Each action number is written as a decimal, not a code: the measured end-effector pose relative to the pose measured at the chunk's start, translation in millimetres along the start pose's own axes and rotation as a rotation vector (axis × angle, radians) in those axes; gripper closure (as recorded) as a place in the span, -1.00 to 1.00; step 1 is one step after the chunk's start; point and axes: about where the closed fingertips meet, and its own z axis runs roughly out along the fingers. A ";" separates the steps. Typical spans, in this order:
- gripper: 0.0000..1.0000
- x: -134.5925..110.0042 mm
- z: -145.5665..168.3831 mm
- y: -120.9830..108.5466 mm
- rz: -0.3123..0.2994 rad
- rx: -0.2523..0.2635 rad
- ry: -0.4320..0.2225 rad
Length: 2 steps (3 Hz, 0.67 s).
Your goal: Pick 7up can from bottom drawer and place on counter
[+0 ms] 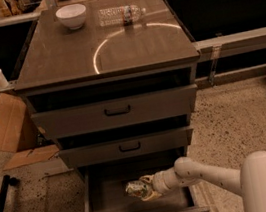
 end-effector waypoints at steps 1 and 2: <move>1.00 -0.1 0.4 0.1 0.001 0.000 0.000; 1.00 -42.8 -12.9 8.3 -0.133 -0.038 -0.023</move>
Offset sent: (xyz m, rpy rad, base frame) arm -0.0272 0.0306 0.0723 0.0246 -0.1340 0.2199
